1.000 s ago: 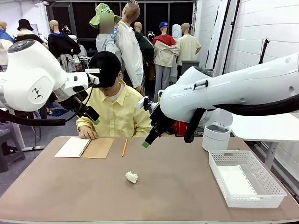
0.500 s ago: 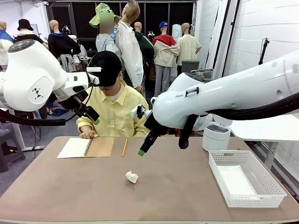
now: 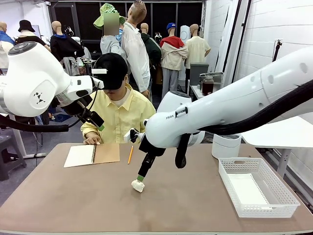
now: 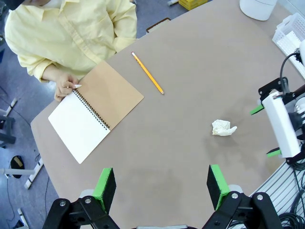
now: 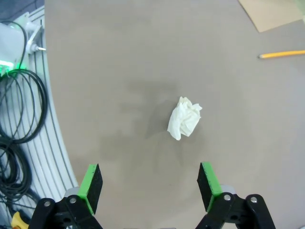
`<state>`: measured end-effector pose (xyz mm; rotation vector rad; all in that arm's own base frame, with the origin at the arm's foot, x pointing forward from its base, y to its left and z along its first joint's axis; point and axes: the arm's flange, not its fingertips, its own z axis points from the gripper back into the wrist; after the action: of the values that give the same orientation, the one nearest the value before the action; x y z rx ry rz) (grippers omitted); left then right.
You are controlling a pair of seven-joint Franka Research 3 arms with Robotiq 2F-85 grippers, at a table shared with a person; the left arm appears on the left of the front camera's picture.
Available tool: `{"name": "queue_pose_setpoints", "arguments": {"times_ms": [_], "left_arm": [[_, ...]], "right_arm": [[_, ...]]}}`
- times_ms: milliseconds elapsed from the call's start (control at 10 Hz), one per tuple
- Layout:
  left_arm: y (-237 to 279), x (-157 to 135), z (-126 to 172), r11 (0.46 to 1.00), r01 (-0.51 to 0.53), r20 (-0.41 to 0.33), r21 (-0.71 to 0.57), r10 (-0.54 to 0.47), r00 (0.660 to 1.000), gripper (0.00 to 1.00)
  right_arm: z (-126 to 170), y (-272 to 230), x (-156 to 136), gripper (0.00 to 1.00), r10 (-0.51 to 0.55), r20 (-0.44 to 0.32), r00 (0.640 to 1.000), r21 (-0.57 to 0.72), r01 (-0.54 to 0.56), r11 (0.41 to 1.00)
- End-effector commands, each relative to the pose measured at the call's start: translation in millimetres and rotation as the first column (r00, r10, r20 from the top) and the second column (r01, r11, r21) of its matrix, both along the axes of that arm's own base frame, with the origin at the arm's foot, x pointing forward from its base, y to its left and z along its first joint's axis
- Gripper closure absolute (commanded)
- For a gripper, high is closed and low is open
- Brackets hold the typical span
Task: Sort the paper based on its condition.
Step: If a person hands you a paper, place it in the Organizing basket , and if it's crumpled, put it in the Trash can.
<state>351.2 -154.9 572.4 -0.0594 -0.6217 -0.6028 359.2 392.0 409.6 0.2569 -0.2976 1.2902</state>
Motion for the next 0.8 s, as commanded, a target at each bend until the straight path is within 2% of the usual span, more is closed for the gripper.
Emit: {"name": "queue_pose_setpoints", "arguments": {"times_ms": [0,700], "left_arm": [[1.3,0.2,0.4,1.0,0.0,0.001,-0.002,0.0,1.0,0.0],[1.3,0.2,0.4,1.0,0.0,0.001,-0.002,0.0,1.0,0.0]], "right_arm": [[-7.3,16.6,8.9,0.0,-0.008,0.011,1.0,-0.054,0.009,0.999],[-41.5,40.9,32.4,0.0,0.018,-0.003,1.0,-0.099,-0.018,0.995]]}}
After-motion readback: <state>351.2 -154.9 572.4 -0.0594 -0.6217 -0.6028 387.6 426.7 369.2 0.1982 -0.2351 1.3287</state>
